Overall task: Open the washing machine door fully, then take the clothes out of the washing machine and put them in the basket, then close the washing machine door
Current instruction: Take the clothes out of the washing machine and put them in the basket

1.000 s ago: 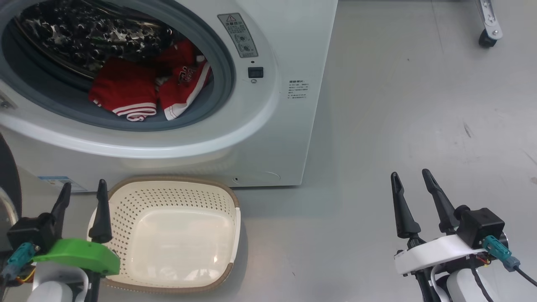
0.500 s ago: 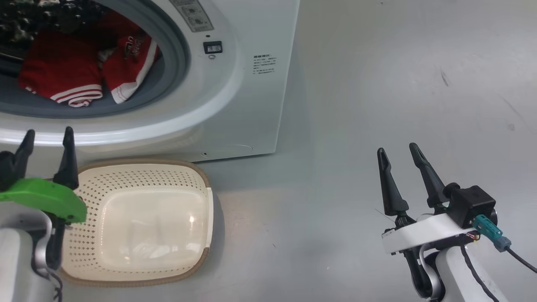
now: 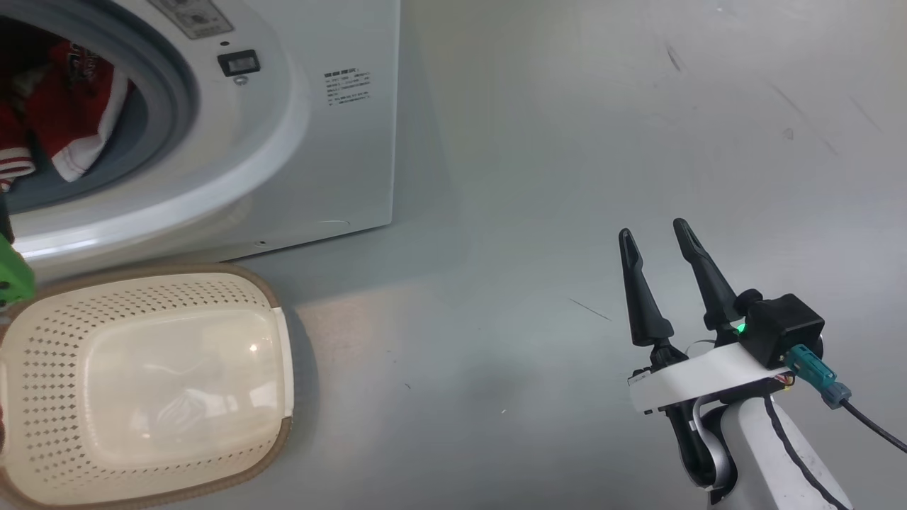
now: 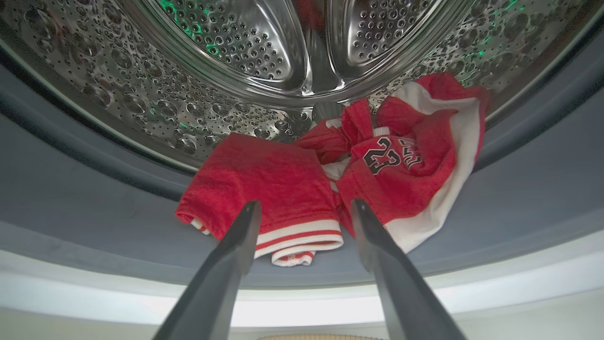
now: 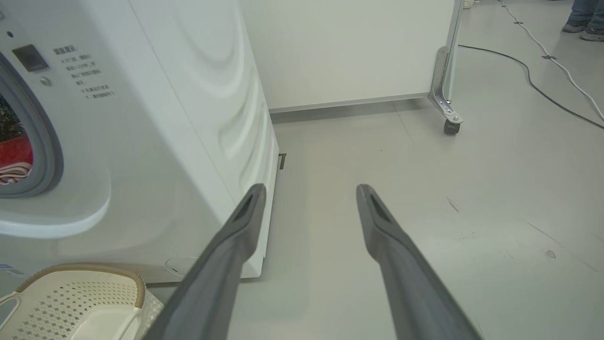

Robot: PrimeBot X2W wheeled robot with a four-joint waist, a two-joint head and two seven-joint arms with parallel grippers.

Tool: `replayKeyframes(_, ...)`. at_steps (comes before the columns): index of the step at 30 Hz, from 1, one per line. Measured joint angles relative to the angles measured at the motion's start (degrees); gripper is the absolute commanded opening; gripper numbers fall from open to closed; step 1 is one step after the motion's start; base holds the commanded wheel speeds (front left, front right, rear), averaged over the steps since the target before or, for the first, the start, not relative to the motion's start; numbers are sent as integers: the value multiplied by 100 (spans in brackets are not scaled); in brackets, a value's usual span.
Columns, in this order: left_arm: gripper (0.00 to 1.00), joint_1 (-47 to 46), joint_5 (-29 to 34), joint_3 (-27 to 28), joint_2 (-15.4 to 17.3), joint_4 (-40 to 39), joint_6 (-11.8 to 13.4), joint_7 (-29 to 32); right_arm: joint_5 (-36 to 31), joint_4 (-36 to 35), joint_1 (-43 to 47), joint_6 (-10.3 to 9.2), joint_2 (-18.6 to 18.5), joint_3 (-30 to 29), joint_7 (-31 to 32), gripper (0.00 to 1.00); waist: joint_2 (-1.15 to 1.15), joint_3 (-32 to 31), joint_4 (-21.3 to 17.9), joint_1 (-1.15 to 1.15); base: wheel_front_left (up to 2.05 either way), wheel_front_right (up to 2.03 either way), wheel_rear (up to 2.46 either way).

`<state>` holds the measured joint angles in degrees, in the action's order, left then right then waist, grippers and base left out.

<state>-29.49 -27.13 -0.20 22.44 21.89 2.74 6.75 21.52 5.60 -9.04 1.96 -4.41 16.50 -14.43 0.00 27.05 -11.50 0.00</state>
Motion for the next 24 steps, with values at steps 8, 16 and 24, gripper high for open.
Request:
replayKeyframes(8,100,-494,66,107,252,442,111,350,-40,16,-99,43,63,68,0,100,0,322,-363,0,0,0,0)
replayKeyframes(16,100,-871,165,196,508,808,200,547,-93,45,-148,51,89,143,0,100,0,545,-605,0,0,0,0)
replayKeyframes(24,100,-1174,412,210,770,1196,276,731,-160,70,-231,52,108,192,0,100,0,721,-784,0,0,0,0)
